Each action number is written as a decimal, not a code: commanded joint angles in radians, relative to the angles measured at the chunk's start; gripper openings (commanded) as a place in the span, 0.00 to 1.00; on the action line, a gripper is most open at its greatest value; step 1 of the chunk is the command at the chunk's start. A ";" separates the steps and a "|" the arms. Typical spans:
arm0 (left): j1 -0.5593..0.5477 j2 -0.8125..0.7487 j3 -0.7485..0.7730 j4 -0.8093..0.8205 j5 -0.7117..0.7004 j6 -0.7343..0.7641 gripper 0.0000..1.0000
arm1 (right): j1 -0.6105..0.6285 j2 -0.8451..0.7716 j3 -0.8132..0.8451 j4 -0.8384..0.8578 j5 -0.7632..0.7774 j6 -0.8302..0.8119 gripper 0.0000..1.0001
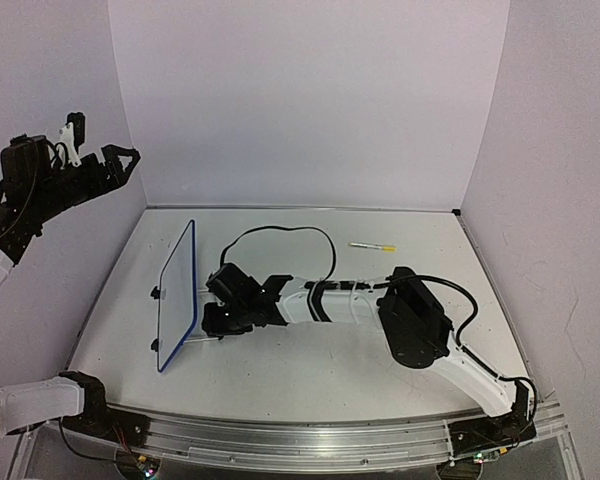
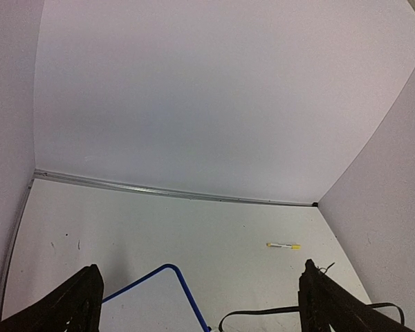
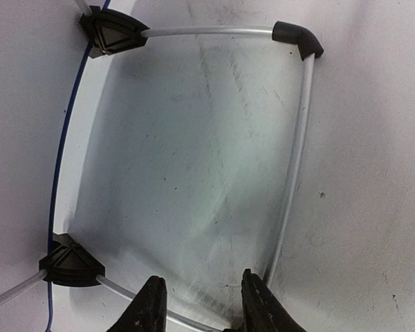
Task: Write a sentence on the whiteboard
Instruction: Move the whiteboard to the corner of the board.
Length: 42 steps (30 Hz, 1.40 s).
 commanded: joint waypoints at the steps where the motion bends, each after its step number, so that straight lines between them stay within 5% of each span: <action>1: 0.003 -0.015 0.007 -0.007 -0.005 -0.005 0.99 | -0.010 0.018 0.000 -0.145 0.107 -0.108 0.40; 18: 0.002 -0.008 0.001 -0.008 0.000 0.000 0.99 | -0.009 -0.038 0.044 -0.163 0.147 -0.131 0.59; 29: 0.002 -0.018 0.001 -0.013 -0.010 0.011 0.99 | 0.013 0.057 0.108 -0.245 0.324 -0.196 0.58; 38: 0.003 -0.013 -0.010 -0.014 -0.007 0.013 1.00 | 0.022 0.096 0.158 -0.223 0.188 -0.170 0.67; 42: 0.003 -0.022 -0.006 -0.017 -0.008 0.018 0.99 | 0.037 0.102 0.157 -0.244 0.272 -0.186 0.66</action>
